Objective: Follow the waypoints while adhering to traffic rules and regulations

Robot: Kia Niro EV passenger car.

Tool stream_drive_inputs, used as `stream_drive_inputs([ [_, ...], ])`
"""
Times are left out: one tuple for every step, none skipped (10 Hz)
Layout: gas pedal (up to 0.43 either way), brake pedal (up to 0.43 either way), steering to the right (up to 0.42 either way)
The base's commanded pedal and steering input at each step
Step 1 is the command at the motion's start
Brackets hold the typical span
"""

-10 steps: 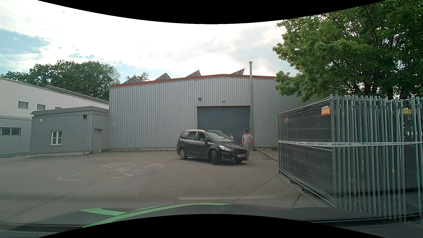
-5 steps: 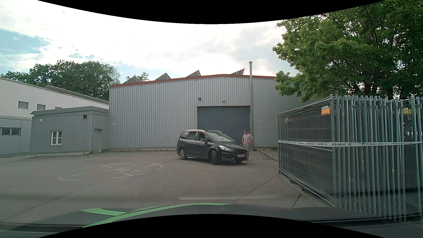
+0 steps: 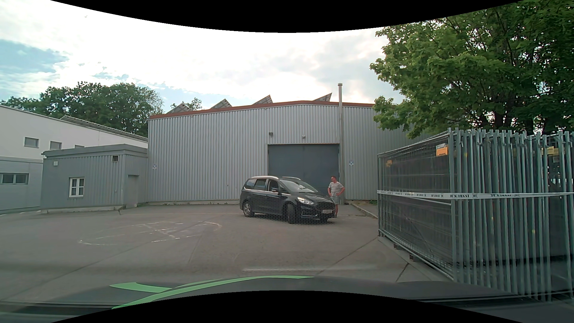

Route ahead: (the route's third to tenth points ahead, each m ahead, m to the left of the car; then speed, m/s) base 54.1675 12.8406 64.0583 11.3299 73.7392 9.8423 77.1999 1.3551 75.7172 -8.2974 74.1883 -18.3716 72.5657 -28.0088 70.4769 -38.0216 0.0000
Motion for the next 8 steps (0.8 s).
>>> stream_drive_inputs([
  [0.000,0.274,-0.027],
  [0.000,0.280,-0.027],
  [0.000,0.274,-0.027],
  [0.000,0.280,-0.027],
  [0.000,0.280,-0.027],
  [0.000,0.280,-0.027],
  [0.000,0.280,-0.027],
  [0.000,0.280,-0.027],
])
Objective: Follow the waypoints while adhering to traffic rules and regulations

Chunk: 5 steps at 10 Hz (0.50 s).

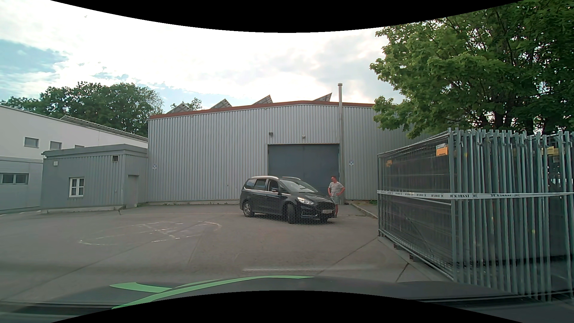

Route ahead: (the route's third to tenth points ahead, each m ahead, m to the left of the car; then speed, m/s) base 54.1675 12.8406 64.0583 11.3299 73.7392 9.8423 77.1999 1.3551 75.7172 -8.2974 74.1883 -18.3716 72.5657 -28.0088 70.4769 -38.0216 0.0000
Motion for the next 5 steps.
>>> stream_drive_inputs([
  [0.000,0.280,-0.027],
  [0.000,0.280,-0.027],
  [0.000,0.280,-0.027],
  [0.000,0.280,-0.027],
  [0.000,0.280,-0.027],
])
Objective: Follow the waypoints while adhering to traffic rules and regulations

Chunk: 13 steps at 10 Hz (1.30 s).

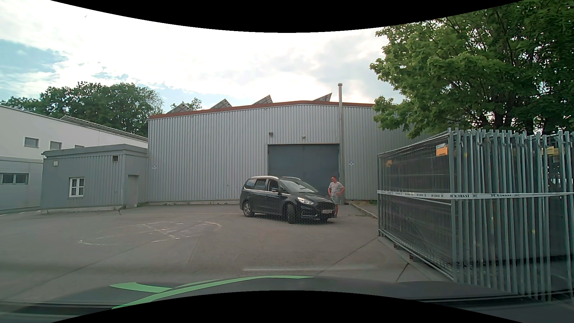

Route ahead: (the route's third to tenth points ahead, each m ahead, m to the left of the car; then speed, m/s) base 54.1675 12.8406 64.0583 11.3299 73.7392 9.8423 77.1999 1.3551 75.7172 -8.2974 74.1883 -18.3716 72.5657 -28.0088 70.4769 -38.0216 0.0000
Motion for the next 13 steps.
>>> stream_drive_inputs([
  [0.000,0.280,-0.027],
  [0.000,0.280,-0.027],
  [0.000,0.280,-0.027],
  [0.000,0.274,-0.027],
  [0.000,0.280,-0.027],
  [0.000,0.280,-0.027],
  [0.000,0.280,-0.027],
  [0.000,0.280,-0.027],
  [0.000,0.280,-0.027],
  [0.000,0.280,-0.027],
  [0.000,0.280,-0.027],
  [0.000,0.280,-0.027],
  [0.000,0.280,-0.027],
])
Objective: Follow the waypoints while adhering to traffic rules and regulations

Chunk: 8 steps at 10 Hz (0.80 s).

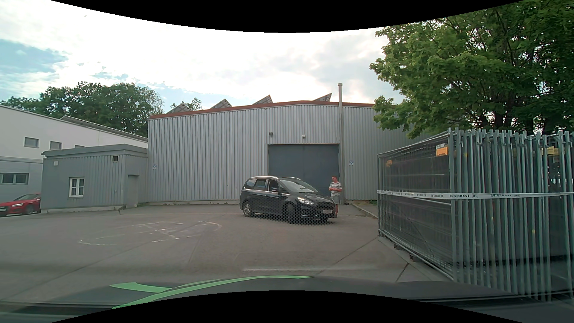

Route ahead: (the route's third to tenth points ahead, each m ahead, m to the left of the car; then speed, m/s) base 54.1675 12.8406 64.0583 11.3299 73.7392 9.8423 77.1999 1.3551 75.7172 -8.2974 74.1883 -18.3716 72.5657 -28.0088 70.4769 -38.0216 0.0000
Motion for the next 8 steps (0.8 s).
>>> stream_drive_inputs([
  [0.000,0.280,-0.027],
  [0.000,0.280,-0.027],
  [0.000,0.280,-0.027],
  [0.000,0.280,-0.027],
  [0.000,0.280,-0.027],
  [0.000,0.280,-0.027],
  [0.000,0.287,-0.027],
  [0.000,0.287,-0.027],
])
